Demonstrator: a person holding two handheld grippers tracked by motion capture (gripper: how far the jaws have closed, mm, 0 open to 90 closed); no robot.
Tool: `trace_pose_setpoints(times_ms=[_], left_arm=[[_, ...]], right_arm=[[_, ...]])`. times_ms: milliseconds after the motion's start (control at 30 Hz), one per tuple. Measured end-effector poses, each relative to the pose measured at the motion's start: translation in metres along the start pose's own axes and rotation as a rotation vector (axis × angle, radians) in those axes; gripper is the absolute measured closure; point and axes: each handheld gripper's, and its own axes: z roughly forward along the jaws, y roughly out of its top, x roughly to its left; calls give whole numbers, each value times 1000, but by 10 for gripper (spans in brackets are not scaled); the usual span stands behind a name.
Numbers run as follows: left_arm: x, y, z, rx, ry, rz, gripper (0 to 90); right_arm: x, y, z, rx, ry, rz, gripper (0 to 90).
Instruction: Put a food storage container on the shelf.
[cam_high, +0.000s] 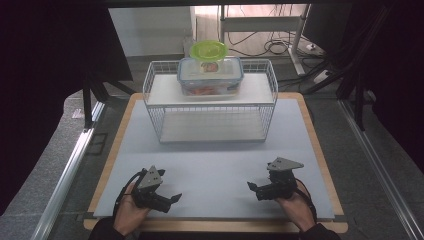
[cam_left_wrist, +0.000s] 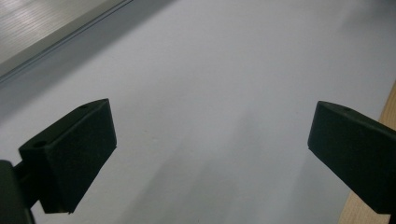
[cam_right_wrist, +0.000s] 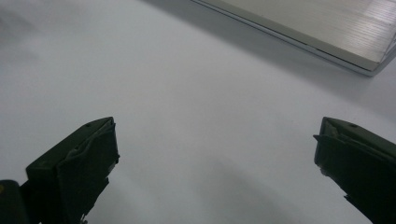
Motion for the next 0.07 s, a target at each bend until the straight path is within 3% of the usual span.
trace_pose_setpoints(times_ms=[67], left_arm=[[0,0,0,0,0,-1,11]], right_arm=[[-1,0,0,4,-3,1,0]])
